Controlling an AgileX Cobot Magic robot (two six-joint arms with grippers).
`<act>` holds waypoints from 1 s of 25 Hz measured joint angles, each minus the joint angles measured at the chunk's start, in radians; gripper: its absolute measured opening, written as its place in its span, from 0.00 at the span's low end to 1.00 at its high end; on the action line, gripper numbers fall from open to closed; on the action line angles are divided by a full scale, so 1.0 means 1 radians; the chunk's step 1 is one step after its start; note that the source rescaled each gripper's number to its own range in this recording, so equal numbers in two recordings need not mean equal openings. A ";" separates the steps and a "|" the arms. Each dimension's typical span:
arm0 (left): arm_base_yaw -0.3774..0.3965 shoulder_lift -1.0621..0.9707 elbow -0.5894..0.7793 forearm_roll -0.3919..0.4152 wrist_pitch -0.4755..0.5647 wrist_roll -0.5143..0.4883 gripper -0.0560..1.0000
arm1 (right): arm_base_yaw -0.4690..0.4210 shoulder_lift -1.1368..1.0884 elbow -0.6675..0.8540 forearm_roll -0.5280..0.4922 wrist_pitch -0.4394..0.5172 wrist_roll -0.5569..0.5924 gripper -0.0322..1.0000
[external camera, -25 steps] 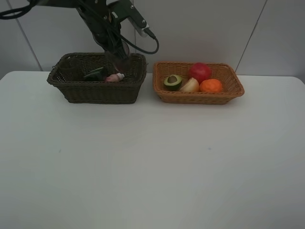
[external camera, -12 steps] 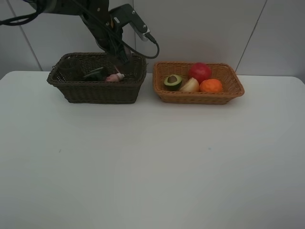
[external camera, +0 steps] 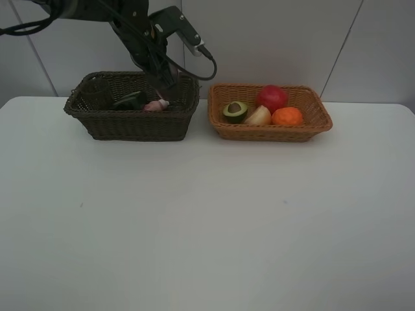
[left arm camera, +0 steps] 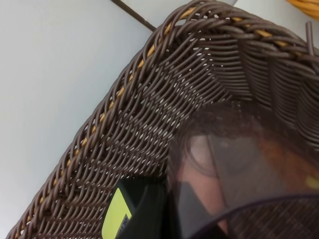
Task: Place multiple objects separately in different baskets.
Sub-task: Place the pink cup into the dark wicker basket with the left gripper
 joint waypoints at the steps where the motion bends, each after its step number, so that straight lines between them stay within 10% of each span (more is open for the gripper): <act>1: 0.000 0.000 0.000 0.000 0.000 0.000 0.05 | 0.000 0.000 0.000 0.000 0.000 0.000 0.93; 6: 0.000 0.000 0.000 0.000 0.000 0.000 0.13 | 0.000 0.000 0.000 0.000 0.000 0.000 0.93; 15: 0.000 0.000 0.000 -0.003 -0.016 0.000 0.93 | 0.000 0.000 0.000 0.000 0.000 0.000 0.93; 25: 0.000 0.000 0.000 -0.015 -0.007 0.000 0.98 | 0.000 0.000 0.000 0.000 0.000 0.000 0.93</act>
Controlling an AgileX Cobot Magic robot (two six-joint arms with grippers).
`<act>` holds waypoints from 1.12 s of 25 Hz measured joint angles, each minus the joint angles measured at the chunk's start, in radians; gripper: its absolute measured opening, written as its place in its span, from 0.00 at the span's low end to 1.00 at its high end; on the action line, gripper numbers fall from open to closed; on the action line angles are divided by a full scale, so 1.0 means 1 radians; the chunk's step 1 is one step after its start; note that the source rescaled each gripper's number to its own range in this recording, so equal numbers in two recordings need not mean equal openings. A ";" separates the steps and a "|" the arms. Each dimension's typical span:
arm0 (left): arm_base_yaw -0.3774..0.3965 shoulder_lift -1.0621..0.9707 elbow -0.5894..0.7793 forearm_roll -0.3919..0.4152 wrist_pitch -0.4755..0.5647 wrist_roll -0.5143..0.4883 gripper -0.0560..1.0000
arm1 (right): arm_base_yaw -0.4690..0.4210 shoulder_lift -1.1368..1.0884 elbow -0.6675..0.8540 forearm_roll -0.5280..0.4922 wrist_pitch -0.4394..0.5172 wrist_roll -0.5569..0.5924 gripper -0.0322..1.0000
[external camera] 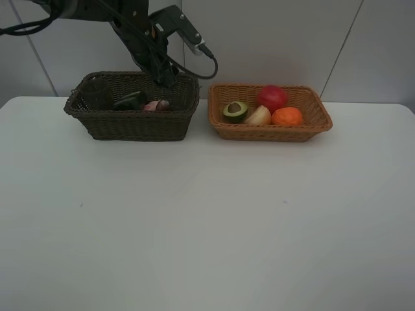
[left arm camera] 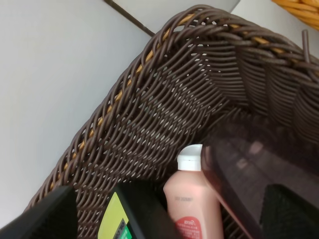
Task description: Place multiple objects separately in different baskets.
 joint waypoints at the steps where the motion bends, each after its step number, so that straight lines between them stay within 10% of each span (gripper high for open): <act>1: 0.000 0.000 0.000 0.000 0.000 0.000 0.98 | 0.000 0.000 0.000 0.000 0.000 0.000 0.93; 28: 0.000 -0.002 0.000 0.012 -0.011 0.003 0.98 | 0.000 0.000 0.000 0.000 0.000 0.000 0.93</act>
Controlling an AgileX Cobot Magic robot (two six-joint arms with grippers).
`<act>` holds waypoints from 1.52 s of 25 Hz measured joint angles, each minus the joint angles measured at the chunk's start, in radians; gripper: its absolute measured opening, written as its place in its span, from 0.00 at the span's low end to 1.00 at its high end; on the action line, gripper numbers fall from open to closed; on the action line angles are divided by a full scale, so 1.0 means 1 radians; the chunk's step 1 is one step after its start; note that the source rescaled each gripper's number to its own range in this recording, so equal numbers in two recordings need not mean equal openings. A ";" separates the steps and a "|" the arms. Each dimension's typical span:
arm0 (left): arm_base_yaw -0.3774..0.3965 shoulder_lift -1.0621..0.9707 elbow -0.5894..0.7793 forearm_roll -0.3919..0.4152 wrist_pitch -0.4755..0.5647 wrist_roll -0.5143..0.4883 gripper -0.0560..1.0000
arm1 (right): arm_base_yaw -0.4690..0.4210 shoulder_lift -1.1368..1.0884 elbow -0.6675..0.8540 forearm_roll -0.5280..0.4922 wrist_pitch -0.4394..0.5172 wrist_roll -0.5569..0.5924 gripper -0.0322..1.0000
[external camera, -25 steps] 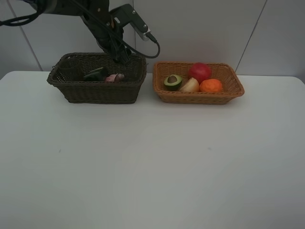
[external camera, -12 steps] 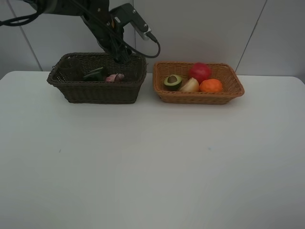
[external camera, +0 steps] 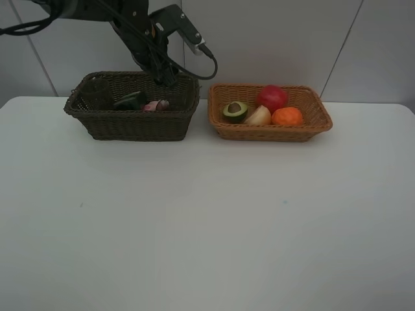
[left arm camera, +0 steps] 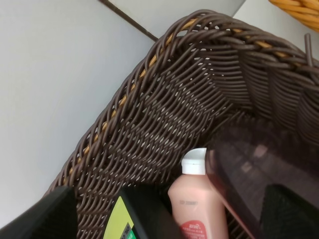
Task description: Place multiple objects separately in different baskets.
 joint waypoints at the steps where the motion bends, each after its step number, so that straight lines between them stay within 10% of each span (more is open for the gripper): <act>1: 0.000 -0.003 0.000 0.000 0.001 0.000 0.98 | 0.000 0.000 0.000 0.000 0.000 0.000 0.93; 29: 0.000 -0.408 0.000 -0.222 0.630 -0.036 0.98 | 0.000 0.000 0.000 0.000 0.000 0.000 0.93; 38: 0.000 -0.631 0.198 -0.252 0.650 -0.106 0.98 | 0.000 0.000 0.000 0.000 0.000 0.000 0.93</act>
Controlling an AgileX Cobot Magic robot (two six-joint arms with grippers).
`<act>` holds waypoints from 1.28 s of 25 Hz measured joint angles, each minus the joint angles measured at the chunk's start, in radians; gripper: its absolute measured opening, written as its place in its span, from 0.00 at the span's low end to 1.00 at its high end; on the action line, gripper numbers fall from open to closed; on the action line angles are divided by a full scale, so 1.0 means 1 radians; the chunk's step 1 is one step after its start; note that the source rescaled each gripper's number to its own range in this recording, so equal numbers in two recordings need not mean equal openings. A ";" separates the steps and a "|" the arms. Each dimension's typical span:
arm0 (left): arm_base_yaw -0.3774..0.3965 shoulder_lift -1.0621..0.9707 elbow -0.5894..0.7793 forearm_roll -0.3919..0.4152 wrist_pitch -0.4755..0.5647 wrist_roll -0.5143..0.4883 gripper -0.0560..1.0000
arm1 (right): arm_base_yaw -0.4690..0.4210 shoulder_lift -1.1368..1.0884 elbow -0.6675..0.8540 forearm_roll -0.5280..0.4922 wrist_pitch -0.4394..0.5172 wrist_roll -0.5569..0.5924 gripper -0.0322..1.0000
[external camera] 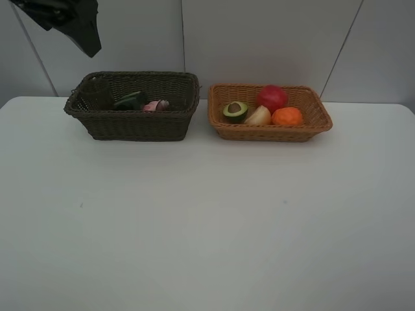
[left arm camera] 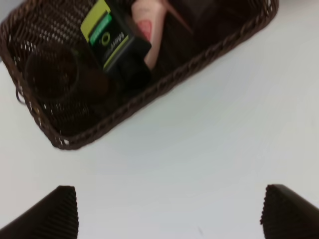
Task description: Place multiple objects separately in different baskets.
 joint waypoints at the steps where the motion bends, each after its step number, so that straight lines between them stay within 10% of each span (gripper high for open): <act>1: 0.000 -0.038 0.036 -0.002 0.002 -0.007 0.98 | 0.000 0.000 0.000 0.000 0.000 0.000 0.93; 32: 0.000 -1.051 1.062 -0.061 -0.174 -0.184 0.98 | 0.000 0.000 0.000 0.000 0.000 0.000 0.93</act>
